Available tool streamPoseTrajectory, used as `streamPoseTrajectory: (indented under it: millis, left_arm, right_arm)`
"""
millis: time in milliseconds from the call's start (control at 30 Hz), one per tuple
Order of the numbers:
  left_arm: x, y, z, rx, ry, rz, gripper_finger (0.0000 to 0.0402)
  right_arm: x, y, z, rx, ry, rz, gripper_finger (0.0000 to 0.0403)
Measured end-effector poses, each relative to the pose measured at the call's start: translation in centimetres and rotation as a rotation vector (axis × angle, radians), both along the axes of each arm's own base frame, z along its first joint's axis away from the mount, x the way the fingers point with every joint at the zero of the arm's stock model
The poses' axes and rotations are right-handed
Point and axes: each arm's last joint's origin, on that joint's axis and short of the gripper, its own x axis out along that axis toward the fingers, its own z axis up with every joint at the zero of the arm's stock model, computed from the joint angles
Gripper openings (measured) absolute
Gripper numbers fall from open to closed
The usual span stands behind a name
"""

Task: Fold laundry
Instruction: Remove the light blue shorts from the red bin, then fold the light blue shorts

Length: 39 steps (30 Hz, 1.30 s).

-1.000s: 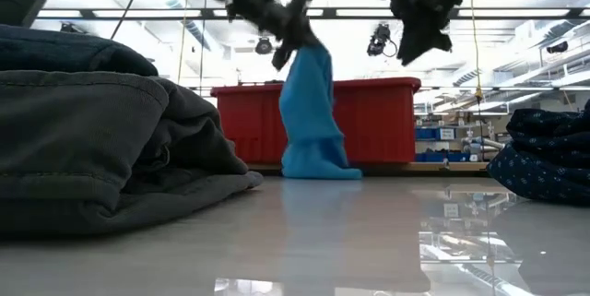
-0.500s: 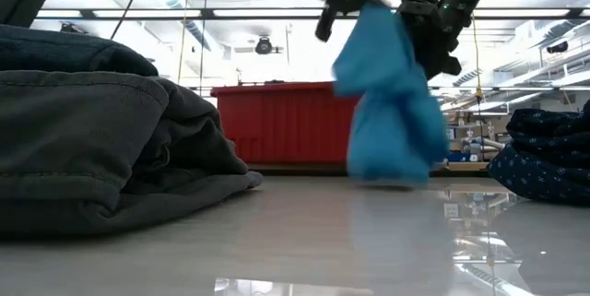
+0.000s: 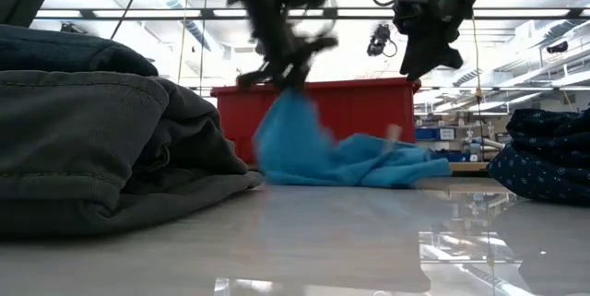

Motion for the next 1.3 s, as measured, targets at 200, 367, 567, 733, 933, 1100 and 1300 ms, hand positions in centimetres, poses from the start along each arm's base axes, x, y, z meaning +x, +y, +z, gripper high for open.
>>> streamPoseTrajectory:
  millis: [200, 367, 567, 733, 933, 1100, 1300]
  left_arm:
    - [-2.7, 0.8, -5.4, -0.099, 0.117, 0.081, 0.0094]
    - [-2.8, 2.3, -5.1, -0.035, 0.123, -0.033, 0.0169]
    - [-2.4, 5.8, -3.3, -0.079, -0.072, -0.258, 0.0216]
    - [-3.7, 7.9, -5.6, -0.127, -0.049, -0.306, 0.0219]
    - [-3.5, 9.0, -7.9, -0.114, -0.061, -0.398, 0.0220]
    - [-2.7, 9.3, -9.7, -0.105, -0.068, -0.437, 0.0220]
    - [-2.4, 9.4, -11.8, -0.126, -0.036, -0.482, 0.0202]
  right_arm:
    - [0.2, 0.2, -0.2, 0.014, 0.010, -0.039, 0.0126]
    - [0.2, 0.0, -0.8, 0.021, 0.003, -0.058, 0.0130]
    - [-0.5, -0.3, -4.8, 0.179, -0.011, -0.093, 0.0136]
    - [-1.3, 0.4, -8.3, 0.320, 0.008, -0.156, 0.0137]
    - [-1.3, 1.0, -10.3, 0.335, -0.045, -0.177, 0.0139]
    - [-1.2, 1.0, -10.7, 0.326, -0.069, -0.170, 0.0157]
    - [-1.1, 0.6, -10.8, 0.236, -0.057, -0.231, 0.0199]
